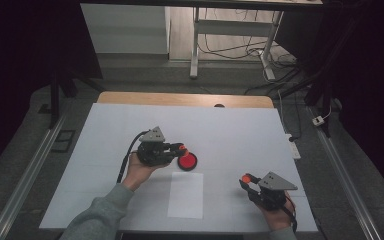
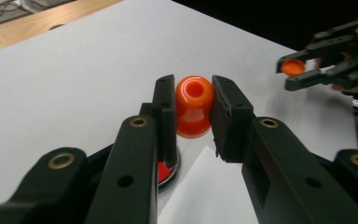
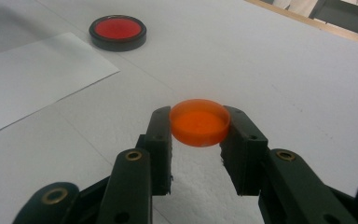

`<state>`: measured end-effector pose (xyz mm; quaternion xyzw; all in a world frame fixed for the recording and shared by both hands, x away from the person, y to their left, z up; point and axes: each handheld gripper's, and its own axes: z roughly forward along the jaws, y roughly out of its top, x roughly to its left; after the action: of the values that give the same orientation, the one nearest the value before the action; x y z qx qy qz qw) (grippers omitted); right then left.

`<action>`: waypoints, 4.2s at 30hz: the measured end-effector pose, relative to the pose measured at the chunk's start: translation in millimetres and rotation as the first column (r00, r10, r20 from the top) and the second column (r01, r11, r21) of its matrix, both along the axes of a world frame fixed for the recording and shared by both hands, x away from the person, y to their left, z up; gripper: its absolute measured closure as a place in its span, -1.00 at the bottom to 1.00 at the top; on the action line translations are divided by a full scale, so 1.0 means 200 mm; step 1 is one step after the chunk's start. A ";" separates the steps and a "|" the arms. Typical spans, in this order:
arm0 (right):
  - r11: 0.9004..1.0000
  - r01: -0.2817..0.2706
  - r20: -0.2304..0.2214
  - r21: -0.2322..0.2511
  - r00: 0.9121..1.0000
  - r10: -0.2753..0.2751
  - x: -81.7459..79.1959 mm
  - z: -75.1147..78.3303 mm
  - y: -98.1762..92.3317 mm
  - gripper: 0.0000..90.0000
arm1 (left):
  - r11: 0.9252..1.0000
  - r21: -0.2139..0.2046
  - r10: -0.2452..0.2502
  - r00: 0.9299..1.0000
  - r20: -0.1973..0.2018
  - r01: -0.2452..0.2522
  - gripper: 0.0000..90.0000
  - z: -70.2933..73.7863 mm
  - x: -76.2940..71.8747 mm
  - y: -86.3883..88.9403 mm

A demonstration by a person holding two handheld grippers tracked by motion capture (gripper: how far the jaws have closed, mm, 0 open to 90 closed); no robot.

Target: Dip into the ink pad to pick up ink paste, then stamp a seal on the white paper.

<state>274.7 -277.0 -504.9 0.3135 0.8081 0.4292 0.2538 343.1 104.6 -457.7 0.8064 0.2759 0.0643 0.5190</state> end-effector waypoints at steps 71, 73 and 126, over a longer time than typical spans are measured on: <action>1.000 -0.019 0.006 -0.009 1.000 0.019 0.02 0.00 0.02 0.43 | 0.989 0.044 -0.137 0.988 -0.067 0.140 0.60 -0.06 -0.15 -0.05; 1.000 -0.018 0.007 -0.005 1.000 0.018 0.02 0.00 0.02 0.43 | 0.989 0.049 -0.139 0.988 -0.066 0.142 0.60 -0.06 -0.15 -0.05; 1.000 -0.016 0.000 -0.018 1.000 0.016 0.03 -0.01 0.03 0.43 | 0.965 0.201 -0.150 0.982 -0.117 0.171 0.60 -0.25 -0.19 -0.13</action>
<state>280.4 -271.2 -506.8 0.3047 0.8143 0.4242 0.2532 304.4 79.5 -507.7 0.8787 0.2271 0.0102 0.4198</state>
